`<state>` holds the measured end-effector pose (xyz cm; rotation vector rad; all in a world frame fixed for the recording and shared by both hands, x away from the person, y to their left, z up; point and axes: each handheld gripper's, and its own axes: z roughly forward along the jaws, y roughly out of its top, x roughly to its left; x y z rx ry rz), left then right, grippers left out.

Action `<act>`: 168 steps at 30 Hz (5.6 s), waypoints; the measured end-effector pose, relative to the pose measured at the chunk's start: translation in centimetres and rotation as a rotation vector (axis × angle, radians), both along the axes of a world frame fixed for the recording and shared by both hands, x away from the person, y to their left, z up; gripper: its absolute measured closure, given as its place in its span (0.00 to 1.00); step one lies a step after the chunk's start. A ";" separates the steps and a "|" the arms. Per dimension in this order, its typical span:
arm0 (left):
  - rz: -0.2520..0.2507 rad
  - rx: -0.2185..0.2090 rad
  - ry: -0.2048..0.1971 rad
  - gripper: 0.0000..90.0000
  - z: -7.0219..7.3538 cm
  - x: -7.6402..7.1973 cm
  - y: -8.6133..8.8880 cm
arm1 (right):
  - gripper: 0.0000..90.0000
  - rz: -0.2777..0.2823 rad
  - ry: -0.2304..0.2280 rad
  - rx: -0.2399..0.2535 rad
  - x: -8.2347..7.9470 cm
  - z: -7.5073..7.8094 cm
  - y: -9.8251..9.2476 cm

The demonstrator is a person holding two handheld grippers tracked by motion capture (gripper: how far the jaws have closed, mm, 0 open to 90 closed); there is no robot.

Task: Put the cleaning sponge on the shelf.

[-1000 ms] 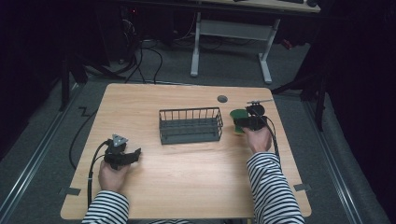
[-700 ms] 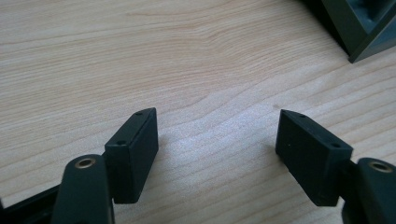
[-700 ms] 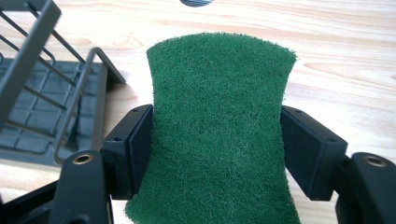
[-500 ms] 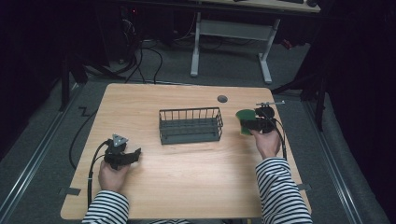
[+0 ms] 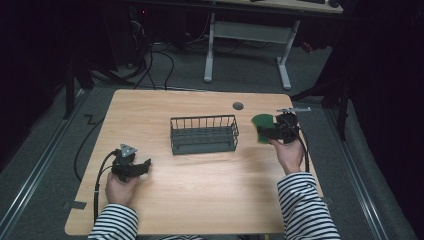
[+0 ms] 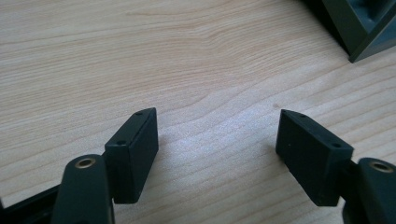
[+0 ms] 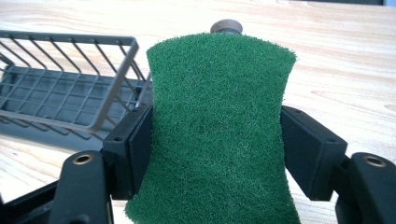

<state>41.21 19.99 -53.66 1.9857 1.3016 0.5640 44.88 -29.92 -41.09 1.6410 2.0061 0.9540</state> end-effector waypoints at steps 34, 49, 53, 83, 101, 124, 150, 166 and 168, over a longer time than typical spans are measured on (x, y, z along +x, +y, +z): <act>0.001 0.001 0.001 0.33 0.0 -0.1 0.0 | 0.34 0.187 -0.068 0.015 0.2 3.5 5.5; 0.003 0.004 0.000 0.34 0.0 -0.1 0.0 | 0.34 0.243 -0.053 -0.001 3.1 3.8 9.8; 0.003 0.003 0.000 0.34 0.0 -0.1 0.0 | 0.34 0.244 -0.025 -0.027 4.1 3.0 10.9; 0.002 -0.004 0.001 0.34 0.0 -0.1 0.0 | 0.34 0.240 0.029 -0.173 6.2 -0.3 15.1; 0.002 -0.002 0.000 0.34 0.0 -0.1 0.0 | 0.34 0.239 0.037 -0.153 6.0 -1.3 14.8; 0.002 -0.002 0.000 0.34 0.0 -0.1 0.0 | 0.35 0.252 0.059 -0.207 5.6 -2.3 15.0; 0.002 -0.002 0.000 0.34 0.0 -0.1 0.0 | 0.25 0.227 -0.027 -0.099 3.2 -0.5 11.4; 0.002 -0.002 0.000 0.34 0.0 -0.1 0.0 | 0.28 0.151 -0.075 -0.039 0.0 0.7 5.6; 0.002 -0.002 0.000 0.34 0.0 -0.1 0.0 | 0.28 0.148 -0.090 -0.036 -0.4 1.0 5.2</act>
